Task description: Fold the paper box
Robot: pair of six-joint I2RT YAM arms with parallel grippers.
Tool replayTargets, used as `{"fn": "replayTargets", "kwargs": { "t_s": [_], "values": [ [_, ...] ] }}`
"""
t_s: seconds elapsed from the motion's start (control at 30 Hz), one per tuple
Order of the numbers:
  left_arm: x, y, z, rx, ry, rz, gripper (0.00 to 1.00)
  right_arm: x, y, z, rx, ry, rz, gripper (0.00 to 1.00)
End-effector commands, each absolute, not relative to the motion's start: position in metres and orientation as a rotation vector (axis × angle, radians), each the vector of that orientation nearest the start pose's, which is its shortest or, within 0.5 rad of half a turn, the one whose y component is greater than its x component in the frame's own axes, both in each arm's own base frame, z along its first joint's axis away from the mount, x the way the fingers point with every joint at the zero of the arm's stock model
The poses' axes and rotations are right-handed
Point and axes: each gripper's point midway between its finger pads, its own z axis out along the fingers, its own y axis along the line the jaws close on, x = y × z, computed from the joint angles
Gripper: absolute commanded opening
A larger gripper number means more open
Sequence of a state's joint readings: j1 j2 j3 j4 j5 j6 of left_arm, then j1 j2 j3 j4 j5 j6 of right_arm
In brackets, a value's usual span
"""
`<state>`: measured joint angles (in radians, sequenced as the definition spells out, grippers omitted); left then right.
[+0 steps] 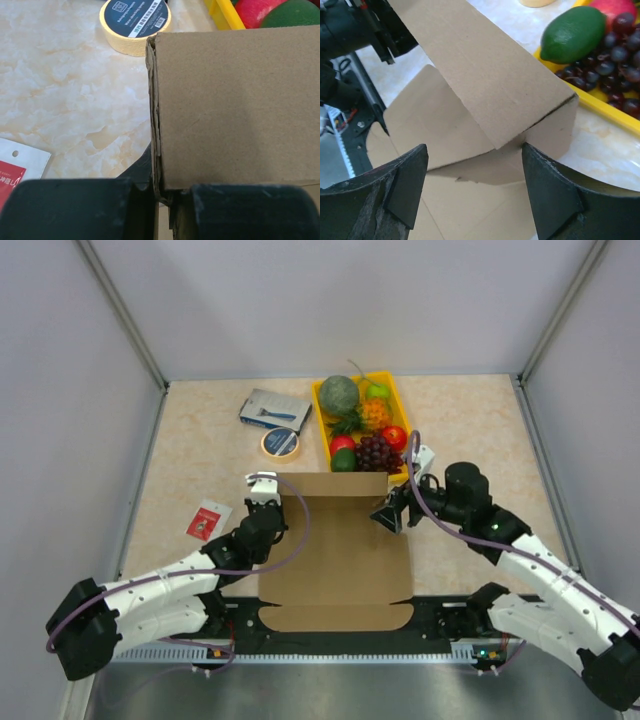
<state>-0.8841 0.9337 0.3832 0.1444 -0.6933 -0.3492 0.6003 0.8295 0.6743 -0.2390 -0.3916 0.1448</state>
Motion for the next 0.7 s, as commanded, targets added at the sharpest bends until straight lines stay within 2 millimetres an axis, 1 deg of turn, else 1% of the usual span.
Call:
{"fn": "replayTargets", "kwargs": {
  "t_s": [0.0, 0.03, 0.07, 0.1, 0.13, 0.17, 0.23, 0.27, 0.3, 0.37, 0.4, 0.43, 0.5, 0.53, 0.57, 0.6, 0.67],
  "values": [
    [0.259, -0.179, 0.145, 0.071, 1.845, -0.289, 0.00, 0.178, 0.267, 0.222, -0.786, 1.780, 1.200, 0.76],
    [0.259, -0.179, 0.145, 0.072, 1.846, -0.291, 0.00, 0.176, 0.272, 0.233, -0.757, 1.727, 1.247, 0.77],
    [0.259, -0.179, 0.145, 0.073, 1.845, -0.293, 0.00, 0.173, 0.270, 0.221, -0.745, 1.737, 1.258, 0.79],
    [0.258, -0.179, 0.145, 0.075, 1.845, -0.298, 0.00, 0.173, 0.268, 0.220, -0.728, 1.736, 1.247, 0.83],
    [0.258, -0.179, 0.146, 0.073, 1.844, -0.300, 0.00, 0.174, 0.266, 0.220, -0.730, 1.723, 1.221, 0.85],
    [0.258, -0.179, 0.148, 0.072, 1.840, -0.307, 0.00, 0.177, 0.259, 0.216, -0.712, 1.753, 1.172, 0.86],
    [0.256, -0.179, 0.149, 0.073, 1.839, -0.309, 0.00, 0.192, 0.245, 0.214, -0.682, 1.802, 1.014, 0.86],
    [0.256, -0.178, 0.147, 0.073, 1.841, -0.306, 0.00, 0.204, 0.229, 0.202, -0.614, 1.877, 0.878, 0.86],
    [0.257, -0.177, 0.147, 0.070, 1.839, -0.304, 0.00, 0.211, 0.221, 0.199, -0.591, 1.894, 0.812, 0.85],
    [0.257, -0.177, 0.147, 0.067, 1.836, -0.306, 0.00, 0.217, 0.212, 0.196, -0.588, 1.889, 0.732, 0.84],
    [0.257, -0.178, 0.147, 0.066, 1.837, -0.308, 0.00, 0.220, 0.210, 0.199, -0.575, 1.870, 0.716, 0.82],
    [0.257, -0.178, 0.146, 0.068, 1.841, -0.308, 0.00, 0.223, 0.208, 0.194, -0.564, 1.872, 0.697, 0.80],
    [0.257, -0.178, 0.147, 0.065, 1.840, -0.308, 0.00, 0.228, 0.208, 0.193, -0.559, 1.853, 0.665, 0.74],
    [0.257, -0.179, 0.146, 0.068, 1.841, -0.308, 0.00, 0.229, 0.206, 0.185, -0.566, 1.858, 0.636, 0.72],
    [0.257, -0.179, 0.147, 0.068, 1.840, -0.310, 0.00, 0.232, 0.203, 0.184, -0.551, 1.852, 0.610, 0.70],
    [0.257, -0.180, 0.148, 0.071, 1.838, -0.313, 0.00, 0.235, 0.205, 0.190, -0.548, 1.813, 0.617, 0.67],
    [0.258, -0.181, 0.151, 0.070, 1.834, -0.318, 0.00, 0.235, 0.206, 0.187, -0.548, 1.803, 0.622, 0.65]
  ]
}}
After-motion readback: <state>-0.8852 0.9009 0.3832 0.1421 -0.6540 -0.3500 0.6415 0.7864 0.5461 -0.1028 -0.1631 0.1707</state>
